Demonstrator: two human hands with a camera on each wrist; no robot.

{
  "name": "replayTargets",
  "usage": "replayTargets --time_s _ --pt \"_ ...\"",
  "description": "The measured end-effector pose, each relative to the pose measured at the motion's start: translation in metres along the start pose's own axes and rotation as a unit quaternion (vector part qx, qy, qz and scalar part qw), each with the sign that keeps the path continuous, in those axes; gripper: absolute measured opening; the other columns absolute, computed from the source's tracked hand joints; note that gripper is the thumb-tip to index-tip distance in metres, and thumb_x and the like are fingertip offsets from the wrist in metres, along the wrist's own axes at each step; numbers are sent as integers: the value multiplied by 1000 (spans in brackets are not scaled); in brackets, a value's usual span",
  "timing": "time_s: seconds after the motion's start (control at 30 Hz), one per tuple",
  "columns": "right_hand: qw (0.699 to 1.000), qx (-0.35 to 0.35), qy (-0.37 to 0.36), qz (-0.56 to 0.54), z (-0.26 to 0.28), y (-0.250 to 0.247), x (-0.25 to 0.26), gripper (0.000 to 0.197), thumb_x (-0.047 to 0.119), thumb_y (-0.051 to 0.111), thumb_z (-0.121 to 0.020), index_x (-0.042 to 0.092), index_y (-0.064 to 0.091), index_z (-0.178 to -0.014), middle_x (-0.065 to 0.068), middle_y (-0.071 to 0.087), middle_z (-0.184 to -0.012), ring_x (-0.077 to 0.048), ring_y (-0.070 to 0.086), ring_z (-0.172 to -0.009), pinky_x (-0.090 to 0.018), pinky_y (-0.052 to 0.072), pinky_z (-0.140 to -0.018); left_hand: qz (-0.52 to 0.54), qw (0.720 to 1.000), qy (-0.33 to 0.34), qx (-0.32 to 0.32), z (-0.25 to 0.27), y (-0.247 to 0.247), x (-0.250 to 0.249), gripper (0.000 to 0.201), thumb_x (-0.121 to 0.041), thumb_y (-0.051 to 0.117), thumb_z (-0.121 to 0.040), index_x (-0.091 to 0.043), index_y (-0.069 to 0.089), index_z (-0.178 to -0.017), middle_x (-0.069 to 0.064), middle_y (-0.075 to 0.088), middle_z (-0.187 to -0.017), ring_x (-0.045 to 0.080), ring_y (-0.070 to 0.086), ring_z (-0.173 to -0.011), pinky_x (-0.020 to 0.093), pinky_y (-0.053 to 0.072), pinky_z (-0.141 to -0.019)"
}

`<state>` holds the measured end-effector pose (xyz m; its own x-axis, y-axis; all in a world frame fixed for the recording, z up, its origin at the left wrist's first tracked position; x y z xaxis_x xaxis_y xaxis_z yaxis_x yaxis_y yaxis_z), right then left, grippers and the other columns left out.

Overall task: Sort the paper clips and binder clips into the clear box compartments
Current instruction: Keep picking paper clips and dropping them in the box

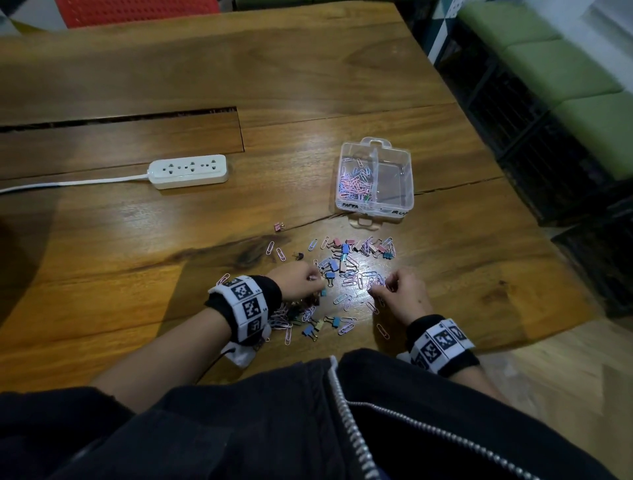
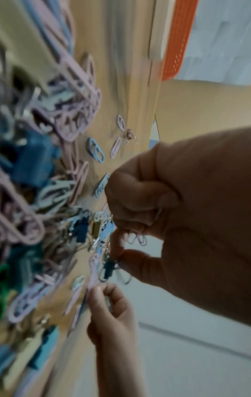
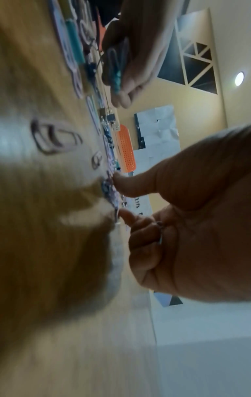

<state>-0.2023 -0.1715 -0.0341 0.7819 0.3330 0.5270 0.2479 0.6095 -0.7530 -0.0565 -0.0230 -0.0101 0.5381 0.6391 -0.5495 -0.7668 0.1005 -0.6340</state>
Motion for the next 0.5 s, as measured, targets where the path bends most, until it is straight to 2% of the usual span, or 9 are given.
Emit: replayTargets --time_s 0.1,0.17,0.27,0.3,0.33,0.4,0.47,0.5 --pt "999 21 -25 22 -1 6 5 23 27 63 -81 9 54 -93 -7 56 -99 -22 53 -94 -36 47 -86 151 988 -12 -20 -1 -5 -1 29 -18 42 -94 -18 46 -65 -1 45 -67 11 41 -58 22 32 -54" --pt "997 37 -45 43 -1 9 9 15 22 57 -86 9 54 -93 -8 56 -103 -21 52 -93 -36 47 -87 183 982 -12 -39 -3 -9 0 32 -14 41 -94 -19 42 -62 -2 41 -64 9 37 -56 22 29 -54" --pt "993 61 -72 70 1 8 16 13 18 52 -89 7 54 -95 -9 54 -106 -20 49 -92 -35 45 -87 205 977 -13 -62 -7 -14 2 34 -13 40 -94 -19 43 -61 -2 41 -64 9 38 -59 24 33 -59" --pt "992 69 -79 72 0 7 17 14 18 52 -89 5 54 -95 -11 54 -107 -22 51 -95 -36 46 -89 231 970 -18 -69 -8 -15 2 34 -12 37 -94 -18 42 -61 -2 40 -63 8 39 -56 23 34 -58" --pt "992 78 -80 63 0 7 18 14 17 52 -89 5 54 -94 -12 55 -107 -25 52 -98 -37 46 -90 282 956 -29 -72 -9 -15 4 34 -10 35 -94 -16 40 -61 -2 37 -60 6 38 -49 19 34 -51" --pt "993 97 -66 2 0 4 17 8 16 53 -88 11 53 -83 -13 58 -102 -27 55 -97 -41 48 -89 441 895 -50 -41 -8 -15 4 30 -8 29 -90 -14 38 -62 -4 36 -51 2 30 -32 10 25 -34" --pt "989 118 -36 -79 0 0 14 16 16 53 -88 19 48 -73 -6 59 -90 -25 57 -88 -39 50 -83 574 818 -34 16 -7 -14 -1 28 -6 22 -85 -12 38 -62 -5 42 -44 4 28 -28 5 21 -30" --pt "984 126 -20 -123 1 -2 13 19 16 53 -88 20 47 -71 -2 57 -83 -21 56 -82 -36 50 -78 610 791 -26 42 -7 -12 -4 28 -7 21 -84 -12 38 -62 -5 44 -43 4 29 -28 4 22 -30"
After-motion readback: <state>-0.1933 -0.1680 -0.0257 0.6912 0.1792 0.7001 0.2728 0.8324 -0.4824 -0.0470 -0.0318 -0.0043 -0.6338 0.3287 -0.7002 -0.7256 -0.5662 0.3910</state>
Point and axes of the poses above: each hand's wrist, its own z-axis away from the middle knuckle, its own y-axis out of the palm, x = y × z, the point moved 1 cm from there along -z, towards the middle knuckle
